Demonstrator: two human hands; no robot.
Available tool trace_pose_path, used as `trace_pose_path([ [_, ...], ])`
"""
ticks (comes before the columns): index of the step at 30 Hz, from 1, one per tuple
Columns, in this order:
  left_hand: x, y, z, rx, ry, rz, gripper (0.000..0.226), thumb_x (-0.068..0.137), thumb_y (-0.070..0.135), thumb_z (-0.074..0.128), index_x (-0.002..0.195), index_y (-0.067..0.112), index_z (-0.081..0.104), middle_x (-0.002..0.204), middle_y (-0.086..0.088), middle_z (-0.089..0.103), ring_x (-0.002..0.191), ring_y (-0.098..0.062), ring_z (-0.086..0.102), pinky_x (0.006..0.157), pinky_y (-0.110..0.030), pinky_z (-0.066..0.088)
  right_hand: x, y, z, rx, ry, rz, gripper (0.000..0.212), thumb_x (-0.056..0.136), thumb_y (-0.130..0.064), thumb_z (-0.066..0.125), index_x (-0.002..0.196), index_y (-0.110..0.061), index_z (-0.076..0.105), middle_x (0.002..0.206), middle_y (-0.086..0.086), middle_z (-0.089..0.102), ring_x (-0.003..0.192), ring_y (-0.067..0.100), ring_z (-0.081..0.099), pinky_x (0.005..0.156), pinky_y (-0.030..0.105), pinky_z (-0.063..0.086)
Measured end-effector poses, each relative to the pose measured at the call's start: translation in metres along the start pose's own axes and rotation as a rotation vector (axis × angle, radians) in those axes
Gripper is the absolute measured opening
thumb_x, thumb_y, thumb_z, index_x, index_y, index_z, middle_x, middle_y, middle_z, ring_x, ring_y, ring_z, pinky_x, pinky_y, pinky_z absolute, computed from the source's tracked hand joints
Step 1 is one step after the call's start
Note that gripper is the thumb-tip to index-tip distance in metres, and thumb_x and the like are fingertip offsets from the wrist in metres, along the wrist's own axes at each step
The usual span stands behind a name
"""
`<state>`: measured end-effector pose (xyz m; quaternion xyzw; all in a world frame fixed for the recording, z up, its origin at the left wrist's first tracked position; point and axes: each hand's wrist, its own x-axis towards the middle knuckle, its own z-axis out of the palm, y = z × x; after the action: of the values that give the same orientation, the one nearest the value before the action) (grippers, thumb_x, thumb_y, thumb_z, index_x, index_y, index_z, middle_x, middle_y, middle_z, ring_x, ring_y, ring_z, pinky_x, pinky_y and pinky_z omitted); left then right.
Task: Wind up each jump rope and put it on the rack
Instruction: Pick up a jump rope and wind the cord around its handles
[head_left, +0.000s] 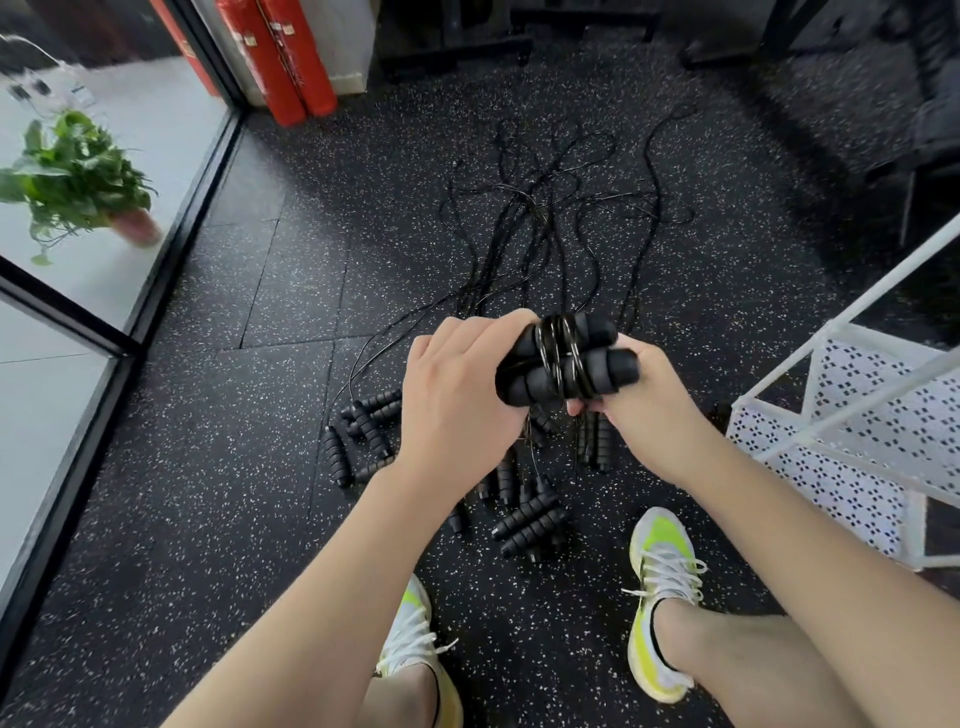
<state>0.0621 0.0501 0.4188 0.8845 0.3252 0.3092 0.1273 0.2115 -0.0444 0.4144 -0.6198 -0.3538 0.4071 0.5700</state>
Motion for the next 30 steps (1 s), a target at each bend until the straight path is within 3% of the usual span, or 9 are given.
trace_pose_path([
  [2, 0.005, 0.002, 0.002, 0.025, 0.027, -0.09, 0.044, 0.077, 0.015, 0.075, 0.117, 0.03, 0.065, 0.095, 0.012, 0.065, 0.092, -0.02, 0.054, 0.083, -0.037, 0.038, -0.004, 0.0, 0.006, -0.265, -0.009, 0.008, 0.037, 0.106, -0.01, 0.043, 0.075, -0.014, 0.064, 0.064, 0.005, 0.066, 0.058, 0.013, 0.058, 0.07, 0.035, 0.048],
  [4, 0.01, 0.001, 0.004, 0.072, 0.041, -0.164, 0.039, 0.081, 0.019, 0.073, 0.118, 0.032, 0.065, 0.092, 0.011, 0.064, 0.091, -0.021, 0.054, 0.08, -0.035, 0.035, -0.008, -0.002, 0.013, -0.434, -0.053, -0.001, 0.038, 0.109, -0.022, 0.041, 0.078, -0.018, 0.062, 0.06, 0.0, 0.065, 0.049, 0.007, 0.054, 0.059, 0.023, 0.043],
  [7, 0.015, -0.004, 0.007, 0.16, 0.043, -0.226, 0.037, 0.085, 0.023, 0.068, 0.121, 0.033, 0.064, 0.095, 0.01, 0.065, 0.092, -0.022, 0.055, 0.078, -0.033, 0.029, -0.014, -0.004, 0.027, -0.517, -0.095, -0.019, 0.029, 0.108, -0.021, 0.042, 0.083, -0.028, 0.053, 0.058, -0.013, 0.063, 0.045, 0.007, 0.052, 0.051, 0.019, 0.042],
  [11, 0.018, -0.009, 0.013, 0.266, 0.017, -0.263, 0.038, 0.085, 0.02, 0.065, 0.121, 0.032, 0.062, 0.097, 0.008, 0.066, 0.094, -0.024, 0.056, 0.077, -0.034, 0.027, -0.018, -0.003, 0.033, -0.615, -0.078, -0.087, 0.016, 0.105, -0.024, 0.048, 0.09, -0.025, 0.054, 0.057, -0.006, 0.054, 0.043, 0.008, 0.046, 0.048, 0.028, 0.038],
  [13, 0.019, -0.012, 0.015, 0.301, 0.01, -0.27, 0.04, 0.083, 0.018, 0.066, 0.119, 0.031, 0.062, 0.096, 0.008, 0.066, 0.094, -0.025, 0.056, 0.077, -0.035, 0.027, -0.02, -0.005, 0.033, -0.674, -0.074, -0.104, 0.013, 0.104, -0.024, 0.05, 0.107, -0.019, 0.06, 0.062, -0.009, 0.053, 0.047, 0.005, 0.048, 0.049, 0.021, 0.033],
  [17, 0.017, -0.018, 0.015, 0.346, -0.018, -0.252, 0.041, 0.078, 0.013, 0.069, 0.116, 0.028, 0.063, 0.093, 0.005, 0.065, 0.092, -0.027, 0.056, 0.075, -0.035, 0.026, -0.026, -0.016, 0.035, -0.769, -0.063, -0.13, 0.042, 0.1, -0.019, 0.054, 0.142, -0.019, 0.054, 0.082, -0.013, 0.067, 0.061, -0.004, 0.059, 0.059, 0.011, 0.044],
  [20, 0.014, -0.021, 0.014, 0.365, -0.072, -0.164, 0.055, 0.069, 0.012, 0.077, 0.121, 0.024, 0.063, 0.096, 0.003, 0.066, 0.091, -0.029, 0.057, 0.075, -0.037, 0.027, -0.027, -0.027, 0.031, -0.831, -0.08, -0.178, 0.038, 0.103, -0.02, 0.051, 0.141, -0.025, 0.052, 0.103, -0.009, 0.073, 0.07, 0.0, 0.063, 0.07, 0.025, 0.055],
  [23, 0.011, -0.02, 0.014, 0.365, -0.1, -0.052, 0.055, 0.065, 0.012, 0.079, 0.117, 0.024, 0.064, 0.093, 0.003, 0.065, 0.089, -0.029, 0.057, 0.074, -0.038, 0.031, -0.023, -0.037, 0.022, -0.897, -0.071, -0.261, 0.024, 0.104, -0.028, 0.051, 0.128, -0.025, 0.052, 0.092, -0.005, 0.074, 0.069, 0.01, 0.064, 0.067, 0.041, 0.054],
  [30, 0.004, -0.023, 0.021, 0.29, -0.144, 0.18, 0.051, 0.073, 0.02, 0.083, 0.12, 0.028, 0.066, 0.092, 0.01, 0.063, 0.086, -0.023, 0.056, 0.074, -0.039, 0.037, -0.006, -0.055, -0.006, -0.906, 0.073, -0.261, 0.029, 0.072, -0.05, 0.084, 0.084, -0.03, 0.068, 0.068, -0.014, 0.065, 0.065, 0.005, 0.059, 0.065, 0.036, 0.051],
])
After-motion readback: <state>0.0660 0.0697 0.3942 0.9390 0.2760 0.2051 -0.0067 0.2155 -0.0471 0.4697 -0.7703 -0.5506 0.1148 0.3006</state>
